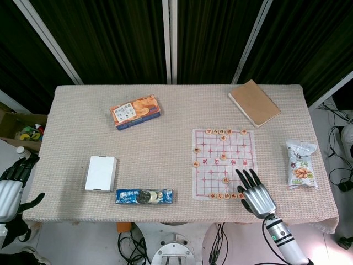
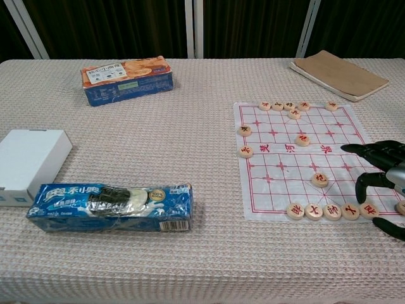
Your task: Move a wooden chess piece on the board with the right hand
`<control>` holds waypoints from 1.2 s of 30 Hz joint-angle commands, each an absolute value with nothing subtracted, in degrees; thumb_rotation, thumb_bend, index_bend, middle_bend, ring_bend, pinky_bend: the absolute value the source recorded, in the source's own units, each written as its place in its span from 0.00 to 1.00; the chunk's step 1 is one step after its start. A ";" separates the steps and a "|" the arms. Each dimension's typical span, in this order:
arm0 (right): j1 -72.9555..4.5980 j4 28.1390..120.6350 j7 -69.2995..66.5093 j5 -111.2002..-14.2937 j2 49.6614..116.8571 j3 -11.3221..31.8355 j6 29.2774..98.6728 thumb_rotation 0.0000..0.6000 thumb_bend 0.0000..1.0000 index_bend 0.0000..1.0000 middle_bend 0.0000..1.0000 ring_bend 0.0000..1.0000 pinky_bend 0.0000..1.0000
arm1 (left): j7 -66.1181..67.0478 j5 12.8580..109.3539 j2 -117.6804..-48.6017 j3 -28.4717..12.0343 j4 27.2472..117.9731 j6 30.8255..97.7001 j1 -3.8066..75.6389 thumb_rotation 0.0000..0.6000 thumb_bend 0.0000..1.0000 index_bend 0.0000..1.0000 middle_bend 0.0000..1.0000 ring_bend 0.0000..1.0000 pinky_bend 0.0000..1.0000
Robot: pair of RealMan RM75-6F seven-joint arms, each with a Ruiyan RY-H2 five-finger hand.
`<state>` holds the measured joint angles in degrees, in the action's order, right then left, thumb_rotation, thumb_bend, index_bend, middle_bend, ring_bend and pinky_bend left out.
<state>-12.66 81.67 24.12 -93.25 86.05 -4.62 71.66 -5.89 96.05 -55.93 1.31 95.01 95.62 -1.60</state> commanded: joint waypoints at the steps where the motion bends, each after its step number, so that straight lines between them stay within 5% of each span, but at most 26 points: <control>1: -12.54 81.80 23.91 -93.41 85.89 -4.47 72.33 1.00 0.35 0.52 0.00 0.00 0.00 | -5.89 95.92 -55.92 1.29 95.00 95.50 -1.57 1.00 0.21 0.09 0.13 0.09 0.22; 19: -14.03 78.00 19.85 -86.64 84.84 1.55 71.86 1.00 0.37 0.52 0.00 0.00 0.00 | -5.59 96.09 -55.96 1.35 95.16 95.59 -1.61 1.00 0.21 0.09 0.13 0.09 0.22; 36: -14.44 75.64 18.54 -86.22 85.56 0.84 71.71 1.00 0.37 0.53 0.00 0.00 0.00 | -6.20 95.63 -55.83 1.18 95.05 95.27 -1.43 1.00 0.21 0.09 0.13 0.09 0.22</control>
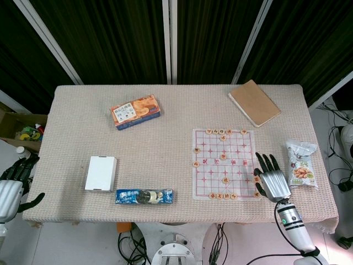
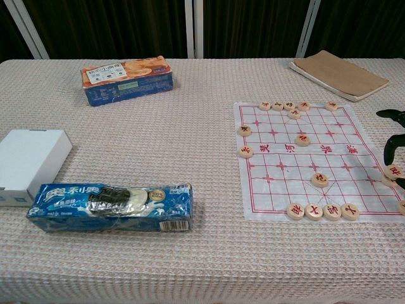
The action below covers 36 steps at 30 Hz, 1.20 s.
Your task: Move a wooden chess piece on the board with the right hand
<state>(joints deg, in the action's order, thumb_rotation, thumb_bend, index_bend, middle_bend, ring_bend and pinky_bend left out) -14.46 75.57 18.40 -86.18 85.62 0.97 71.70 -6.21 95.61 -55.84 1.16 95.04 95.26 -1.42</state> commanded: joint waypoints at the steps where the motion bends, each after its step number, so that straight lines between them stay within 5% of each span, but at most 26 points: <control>1: -14.45 75.67 18.60 -86.18 85.53 0.79 71.65 1.00 0.36 0.52 0.00 0.00 0.00 | -6.17 95.63 -55.84 1.18 95.06 95.28 -1.44 1.00 0.21 0.09 0.13 0.09 0.22; 19: -14.14 76.29 18.00 -86.41 84.55 0.32 72.92 1.00 0.34 0.38 0.00 0.00 0.00 | -6.29 95.61 -55.79 1.13 94.99 95.61 -1.59 1.00 0.21 0.09 0.13 0.09 0.22; 22: -13.04 77.29 16.80 -87.54 83.17 -0.08 75.52 1.00 0.33 0.34 0.00 0.00 0.00 | -6.47 95.61 -55.75 1.11 94.92 95.78 -1.67 1.00 0.21 0.09 0.13 0.09 0.22; 28: -8.37 78.01 13.89 -88.67 78.52 -1.44 82.71 1.00 0.31 0.03 0.00 0.00 0.00 | -6.83 95.76 -55.72 1.10 94.75 95.92 -1.66 1.00 0.21 0.09 0.13 0.09 0.22; 36: 0.41 73.06 5.67 -88.62 75.49 -2.17 95.09 1.00 0.29 0.00 0.00 0.00 0.00 | -7.14 95.27 -55.75 0.86 94.56 95.55 -1.45 1.00 0.21 0.09 0.13 0.09 0.22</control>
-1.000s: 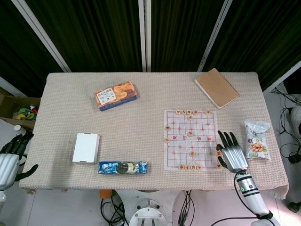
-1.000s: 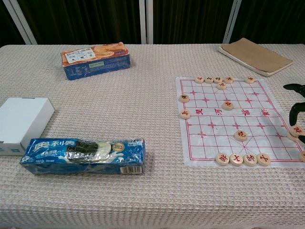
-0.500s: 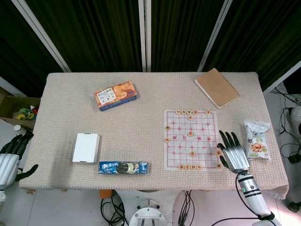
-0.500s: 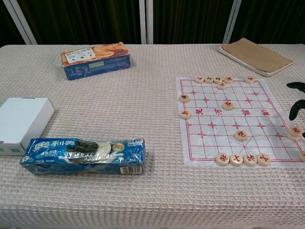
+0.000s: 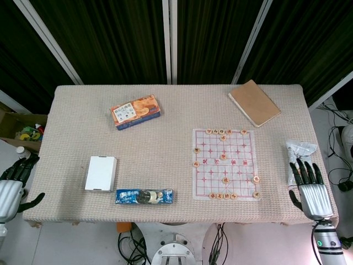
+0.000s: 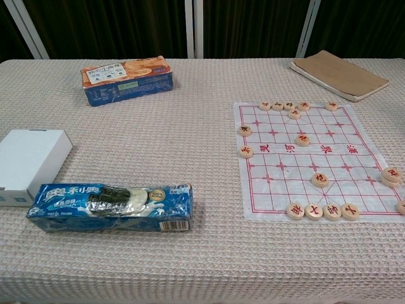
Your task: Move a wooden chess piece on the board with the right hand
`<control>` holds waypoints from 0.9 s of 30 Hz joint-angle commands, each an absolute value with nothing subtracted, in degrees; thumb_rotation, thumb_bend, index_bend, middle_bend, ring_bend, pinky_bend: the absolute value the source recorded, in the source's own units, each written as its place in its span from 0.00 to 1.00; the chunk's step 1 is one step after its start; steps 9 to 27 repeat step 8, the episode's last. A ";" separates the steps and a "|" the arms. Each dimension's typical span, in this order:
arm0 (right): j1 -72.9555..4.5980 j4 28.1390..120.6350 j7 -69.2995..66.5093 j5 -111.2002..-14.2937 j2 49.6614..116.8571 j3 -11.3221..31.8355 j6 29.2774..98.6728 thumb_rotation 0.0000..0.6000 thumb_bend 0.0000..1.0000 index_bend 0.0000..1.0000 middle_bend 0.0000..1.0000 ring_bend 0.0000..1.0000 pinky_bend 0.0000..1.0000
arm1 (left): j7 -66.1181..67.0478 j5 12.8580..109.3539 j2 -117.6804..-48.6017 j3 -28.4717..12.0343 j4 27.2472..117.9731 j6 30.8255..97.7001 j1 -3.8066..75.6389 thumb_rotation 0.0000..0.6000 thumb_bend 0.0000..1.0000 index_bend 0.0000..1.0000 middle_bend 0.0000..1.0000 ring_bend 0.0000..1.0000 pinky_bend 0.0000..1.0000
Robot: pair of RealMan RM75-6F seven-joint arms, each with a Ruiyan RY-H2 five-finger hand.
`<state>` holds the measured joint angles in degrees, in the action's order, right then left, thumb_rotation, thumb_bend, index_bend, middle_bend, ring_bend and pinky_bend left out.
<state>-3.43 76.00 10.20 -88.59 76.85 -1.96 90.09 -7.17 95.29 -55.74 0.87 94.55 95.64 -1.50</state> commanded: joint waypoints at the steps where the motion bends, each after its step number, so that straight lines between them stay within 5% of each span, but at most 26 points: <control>1: 0.98 72.55 4.89 -88.69 75.35 -2.16 95.84 1.00 0.29 0.00 0.00 0.00 0.00 | -7.06 95.29 -55.76 0.88 94.57 95.48 -1.42 1.00 0.21 0.09 0.13 0.09 0.22; 27: 3.32 72.28 0.92 -89.66 73.05 -1.55 99.58 1.00 0.29 0.00 0.00 0.00 0.00 | -6.22 95.74 -55.90 1.07 94.91 95.37 -1.36 1.00 0.21 0.09 0.13 0.09 0.22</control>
